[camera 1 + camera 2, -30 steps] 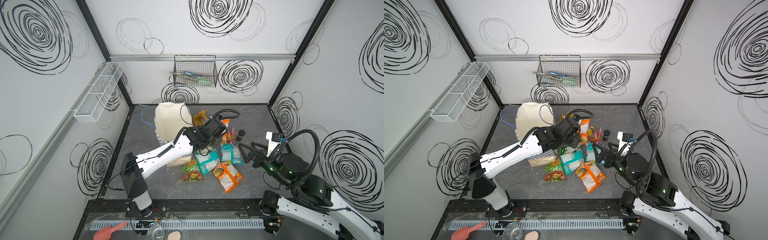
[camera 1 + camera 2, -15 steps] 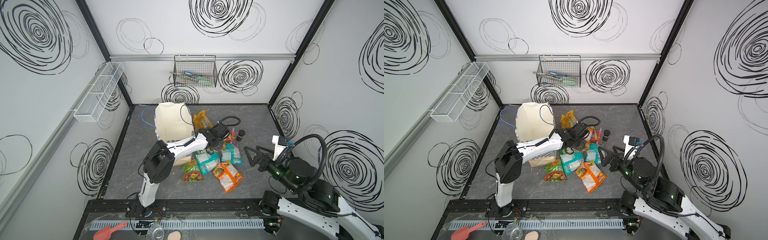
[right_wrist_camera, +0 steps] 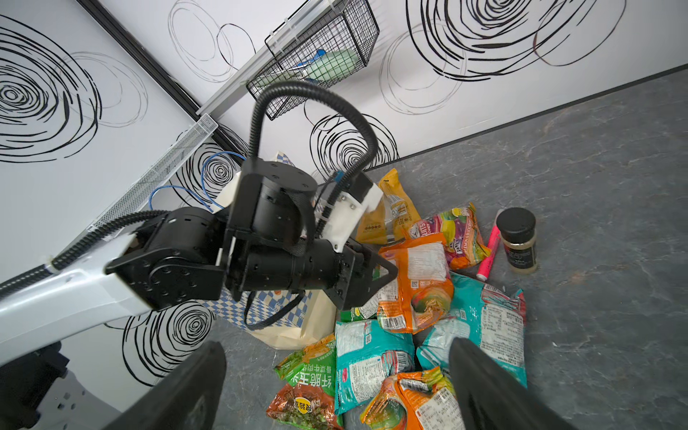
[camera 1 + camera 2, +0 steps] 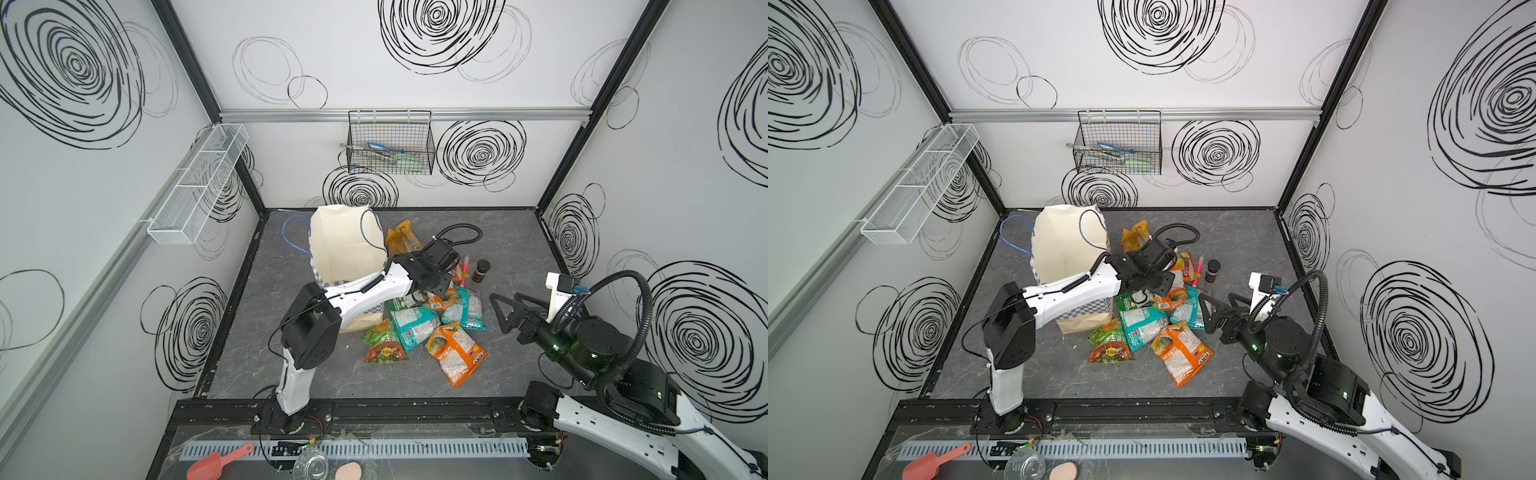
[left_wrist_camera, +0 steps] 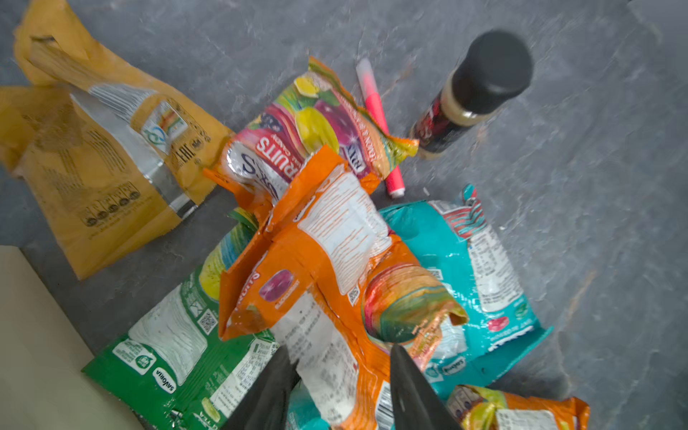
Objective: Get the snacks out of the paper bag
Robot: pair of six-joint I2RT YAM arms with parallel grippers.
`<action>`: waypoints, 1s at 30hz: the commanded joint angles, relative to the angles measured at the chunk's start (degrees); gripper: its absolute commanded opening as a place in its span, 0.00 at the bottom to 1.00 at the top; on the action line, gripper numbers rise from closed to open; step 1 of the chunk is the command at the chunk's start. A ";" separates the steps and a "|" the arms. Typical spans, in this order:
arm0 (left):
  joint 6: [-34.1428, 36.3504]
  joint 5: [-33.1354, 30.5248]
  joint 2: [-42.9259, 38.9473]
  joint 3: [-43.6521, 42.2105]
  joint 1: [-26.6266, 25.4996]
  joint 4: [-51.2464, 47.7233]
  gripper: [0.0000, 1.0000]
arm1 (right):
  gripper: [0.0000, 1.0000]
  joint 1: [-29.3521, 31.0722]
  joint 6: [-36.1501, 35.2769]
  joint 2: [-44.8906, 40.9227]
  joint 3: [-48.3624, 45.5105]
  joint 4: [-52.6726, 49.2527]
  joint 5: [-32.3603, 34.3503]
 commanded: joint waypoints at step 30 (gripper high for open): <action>1.22 -24.43 -69.47 -36.93 13.20 9.58 0.96 | 0.97 -22.33 -21.92 5.70 -18.81 27.85 3.26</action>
